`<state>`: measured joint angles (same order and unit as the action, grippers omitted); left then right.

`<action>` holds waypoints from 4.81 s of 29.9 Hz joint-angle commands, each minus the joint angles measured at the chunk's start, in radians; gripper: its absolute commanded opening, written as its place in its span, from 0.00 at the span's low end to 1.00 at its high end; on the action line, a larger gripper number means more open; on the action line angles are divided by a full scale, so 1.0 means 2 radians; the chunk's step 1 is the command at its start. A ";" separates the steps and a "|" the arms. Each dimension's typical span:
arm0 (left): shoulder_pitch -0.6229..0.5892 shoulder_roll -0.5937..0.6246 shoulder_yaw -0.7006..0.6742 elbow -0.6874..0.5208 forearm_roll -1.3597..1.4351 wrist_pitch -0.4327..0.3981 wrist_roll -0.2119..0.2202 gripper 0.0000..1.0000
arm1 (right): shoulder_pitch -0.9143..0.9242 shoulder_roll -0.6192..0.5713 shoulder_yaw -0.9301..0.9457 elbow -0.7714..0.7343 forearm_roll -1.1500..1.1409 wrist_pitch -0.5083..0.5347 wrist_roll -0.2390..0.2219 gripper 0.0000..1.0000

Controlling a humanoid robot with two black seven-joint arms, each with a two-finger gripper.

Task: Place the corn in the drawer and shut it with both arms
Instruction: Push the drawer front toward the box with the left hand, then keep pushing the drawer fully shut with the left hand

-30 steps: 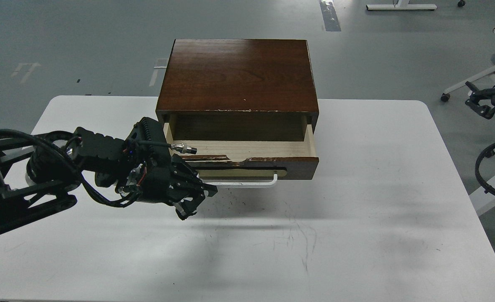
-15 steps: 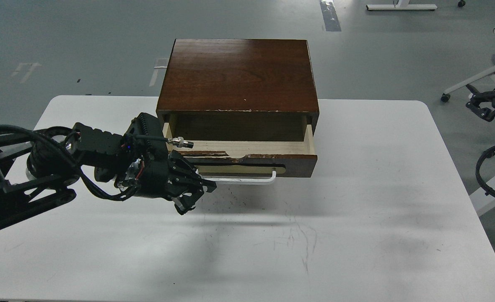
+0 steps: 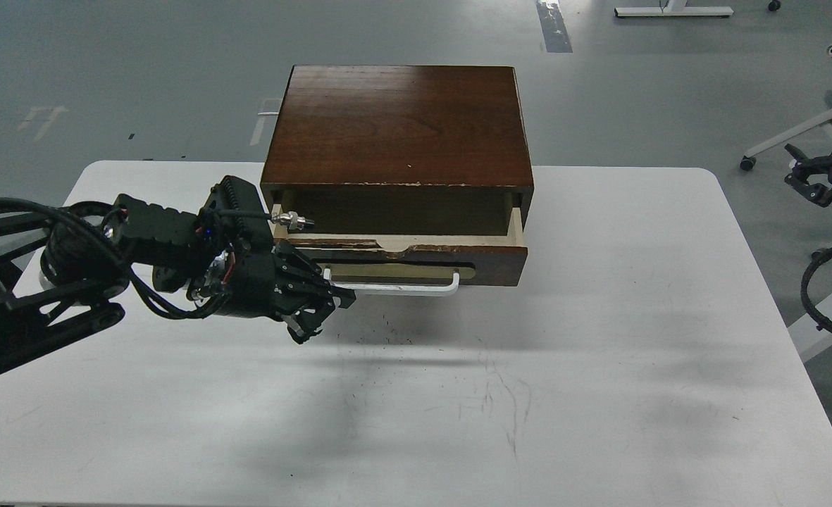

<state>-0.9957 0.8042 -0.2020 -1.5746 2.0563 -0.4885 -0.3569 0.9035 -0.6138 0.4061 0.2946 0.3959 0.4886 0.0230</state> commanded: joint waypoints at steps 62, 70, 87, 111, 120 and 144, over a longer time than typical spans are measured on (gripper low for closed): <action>-0.008 -0.060 -0.003 0.086 -0.002 0.000 0.002 0.00 | -0.008 0.000 -0.001 -0.022 -0.002 0.000 0.000 1.00; -0.026 -0.062 -0.003 0.094 -0.037 0.000 0.005 0.00 | -0.008 -0.001 -0.002 -0.022 -0.002 0.000 0.000 1.00; -0.024 -0.067 0.000 0.094 -0.037 0.000 0.004 0.00 | -0.008 -0.001 -0.003 -0.022 -0.002 0.000 0.000 1.00; -0.024 -0.078 -0.003 0.092 -0.039 0.000 0.003 0.00 | -0.009 -0.001 -0.004 -0.022 -0.003 0.000 0.001 1.00; -0.023 -0.080 -0.003 0.102 -0.039 0.000 0.004 0.00 | -0.010 0.000 -0.004 -0.022 -0.003 0.000 0.001 1.00; -0.028 -0.094 -0.003 0.151 -0.061 0.013 0.004 0.00 | -0.012 0.000 -0.004 -0.041 -0.004 0.000 0.001 1.00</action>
<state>-1.0522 0.6183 -0.2087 -1.2813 1.9342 -0.4634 -0.3496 0.8791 -0.6150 0.3972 0.2119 0.3881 0.4887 0.0245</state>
